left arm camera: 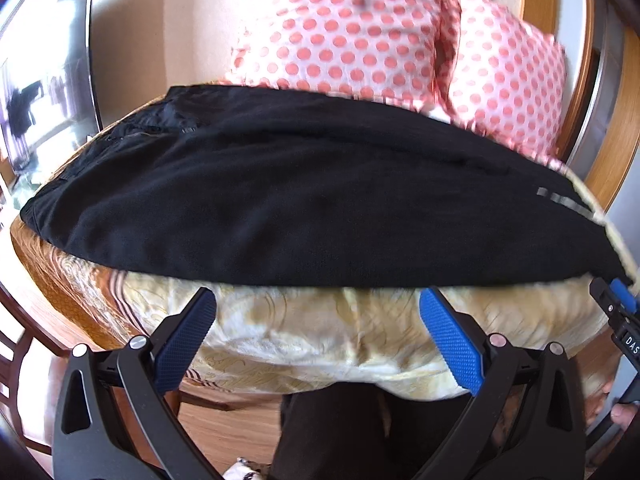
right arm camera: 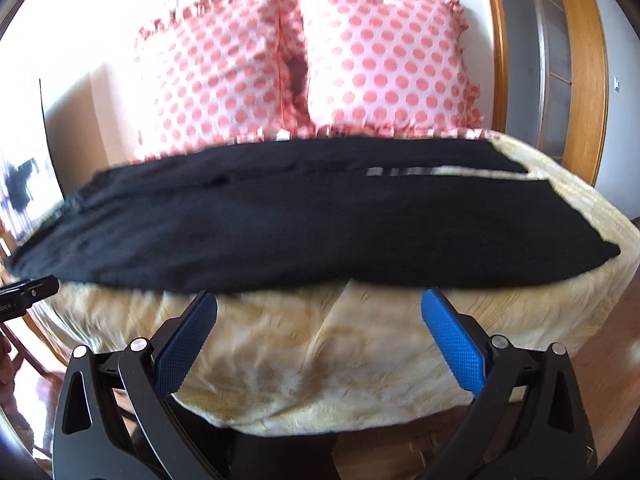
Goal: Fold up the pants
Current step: 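Lower both tools onto the black trousers, left at waistband, right at leg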
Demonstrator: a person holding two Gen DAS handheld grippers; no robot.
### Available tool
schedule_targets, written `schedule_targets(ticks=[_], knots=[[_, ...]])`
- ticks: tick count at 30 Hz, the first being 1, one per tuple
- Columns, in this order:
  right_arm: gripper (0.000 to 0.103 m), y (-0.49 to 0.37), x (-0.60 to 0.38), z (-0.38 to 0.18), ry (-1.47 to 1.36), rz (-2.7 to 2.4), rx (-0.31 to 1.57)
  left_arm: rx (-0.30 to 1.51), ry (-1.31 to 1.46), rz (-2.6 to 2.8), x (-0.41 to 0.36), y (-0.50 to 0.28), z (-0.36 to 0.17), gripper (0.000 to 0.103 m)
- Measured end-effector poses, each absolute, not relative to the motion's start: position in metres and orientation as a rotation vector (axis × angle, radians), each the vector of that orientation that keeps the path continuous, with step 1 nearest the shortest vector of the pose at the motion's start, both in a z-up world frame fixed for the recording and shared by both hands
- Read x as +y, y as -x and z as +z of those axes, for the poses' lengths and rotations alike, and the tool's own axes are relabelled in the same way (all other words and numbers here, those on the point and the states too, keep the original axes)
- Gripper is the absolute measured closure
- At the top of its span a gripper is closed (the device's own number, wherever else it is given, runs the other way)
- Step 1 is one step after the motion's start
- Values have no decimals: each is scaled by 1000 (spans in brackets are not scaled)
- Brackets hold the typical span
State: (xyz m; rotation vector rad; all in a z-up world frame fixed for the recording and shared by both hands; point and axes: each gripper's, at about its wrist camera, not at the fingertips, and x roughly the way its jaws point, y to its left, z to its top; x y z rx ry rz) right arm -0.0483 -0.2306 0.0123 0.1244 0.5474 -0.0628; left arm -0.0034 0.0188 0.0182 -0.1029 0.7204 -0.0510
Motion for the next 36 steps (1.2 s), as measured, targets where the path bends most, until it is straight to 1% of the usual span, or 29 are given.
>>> schedule_targets(ticks=[3, 5, 8, 13, 16, 18, 22, 26, 33, 36], knots=[[1, 43, -253, 43, -121, -100, 467, 627, 165, -24, 31, 8, 45, 2], [1, 27, -270, 61, -107, -130, 455, 579, 174, 2, 36, 3, 59, 2], [1, -14, -301, 80, -150, -138, 514, 536, 149, 43, 40, -15, 71, 2], [1, -103, -350, 93, -211, -235, 631, 578, 77, 99, 38, -59, 79, 2], [1, -171, -379, 86, -177, -359, 720, 598, 37, 122, 33, -83, 78, 2], [1, -202, -393, 76, -152, -441, 775, 620, 5, 136, 30, -99, 76, 2], [1, -262, -423, 50, -191, -496, 876, 657, -35, 151, 20, -128, 72, 2], [1, -298, -444, 28, -214, -576, 957, 695, -58, 149, 12, -152, 65, 2], [1, -340, -471, 5, -243, -712, 1011, 724, -91, 152, 6, -171, 53, 2], [1, -346, -477, -2, -245, -738, 1030, 741, -100, 151, 6, -175, 47, 2]])
